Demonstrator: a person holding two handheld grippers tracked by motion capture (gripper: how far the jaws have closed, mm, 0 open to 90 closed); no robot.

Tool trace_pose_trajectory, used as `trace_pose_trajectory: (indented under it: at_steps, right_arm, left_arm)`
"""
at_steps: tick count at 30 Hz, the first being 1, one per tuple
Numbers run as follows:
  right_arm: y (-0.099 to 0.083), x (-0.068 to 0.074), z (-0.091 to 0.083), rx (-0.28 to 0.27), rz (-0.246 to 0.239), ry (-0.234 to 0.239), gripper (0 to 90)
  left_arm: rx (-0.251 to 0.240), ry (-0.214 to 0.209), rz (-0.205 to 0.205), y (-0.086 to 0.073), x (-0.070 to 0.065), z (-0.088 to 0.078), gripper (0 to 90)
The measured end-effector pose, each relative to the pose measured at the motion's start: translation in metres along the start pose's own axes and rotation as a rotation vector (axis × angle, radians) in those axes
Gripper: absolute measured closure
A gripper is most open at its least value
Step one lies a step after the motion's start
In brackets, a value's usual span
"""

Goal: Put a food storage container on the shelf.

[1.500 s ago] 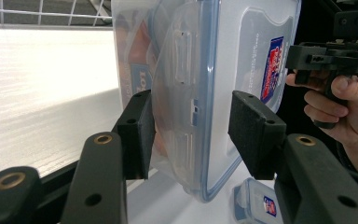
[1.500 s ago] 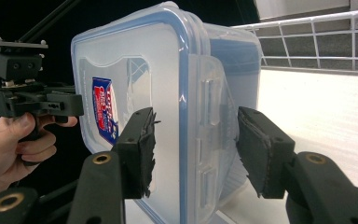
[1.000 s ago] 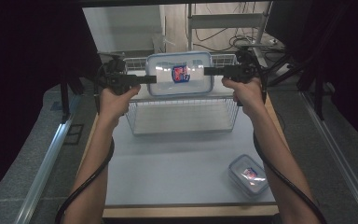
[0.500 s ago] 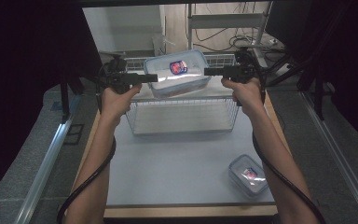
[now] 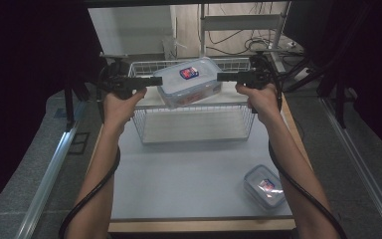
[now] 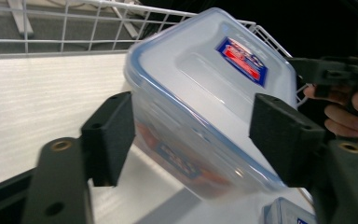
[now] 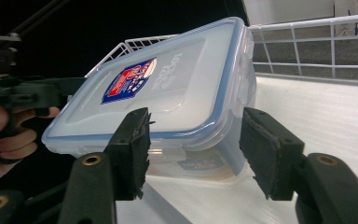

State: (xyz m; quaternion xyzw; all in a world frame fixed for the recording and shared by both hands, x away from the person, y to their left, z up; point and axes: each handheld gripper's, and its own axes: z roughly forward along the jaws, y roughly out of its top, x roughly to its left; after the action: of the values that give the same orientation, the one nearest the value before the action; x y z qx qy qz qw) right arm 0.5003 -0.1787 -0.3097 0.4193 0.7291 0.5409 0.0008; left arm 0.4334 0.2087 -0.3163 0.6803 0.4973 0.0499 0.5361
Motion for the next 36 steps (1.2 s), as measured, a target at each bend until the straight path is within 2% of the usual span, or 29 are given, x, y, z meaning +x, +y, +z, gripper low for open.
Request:
trace_pose_trajectory:
  at_steps: [2,6,10,13,17,18,21,24,26,29,36]
  right_arm:
    - [0.000,0.000,0.001,-0.003,-0.005,-0.001,40.4]
    - [0.000,0.000,0.005,-0.013,-0.009,0.005,39.1]
    - [-0.002,0.001,0.005,-0.021,-0.024,-0.003,39.9]
    - [-0.004,0.002,0.003,-0.013,-0.051,-0.015,42.4]
    - [-0.004,0.005,0.001,-0.030,-0.075,-0.018,47.4]
    - [-0.004,0.006,0.000,-0.030,-0.078,-0.025,48.6]
    - [-0.005,0.008,-0.002,-0.023,-0.097,-0.041,53.8]
    - [-0.006,0.008,-0.005,-0.029,-0.102,-0.049,57.6]
    - [-0.008,0.006,-0.007,-0.032,-0.104,-0.057,58.7]
    - [-0.009,0.004,-0.009,-0.033,-0.101,-0.056,58.9]
    - [-0.011,0.000,-0.010,-0.038,-0.100,-0.064,59.0]
  left_arm:
    - [0.000,0.004,0.026,-0.006,-0.004,-0.003,26.1]
    - [0.014,-0.020,0.074,-0.027,-0.013,-0.008,21.9]
    - [0.015,-0.026,0.134,-0.043,-0.020,-0.011,24.1]
    - [0.014,-0.011,0.190,-0.051,-0.028,-0.010,31.6]
    - [0.030,0.027,0.224,-0.056,-0.039,-0.002,49.9]
    - [0.030,0.035,0.234,-0.056,-0.042,0.000,57.6]
    - [0.047,0.022,0.256,-0.058,-0.047,0.007,73.2]
    - [0.051,0.017,0.274,-0.058,-0.051,0.014,80.8]
    - [0.045,0.033,0.285,-0.057,-0.052,0.018,83.9]
    - [0.039,0.063,0.294,-0.055,-0.052,0.019,84.1]
    - [0.028,0.158,0.293,-0.047,-0.038,0.018,84.2]
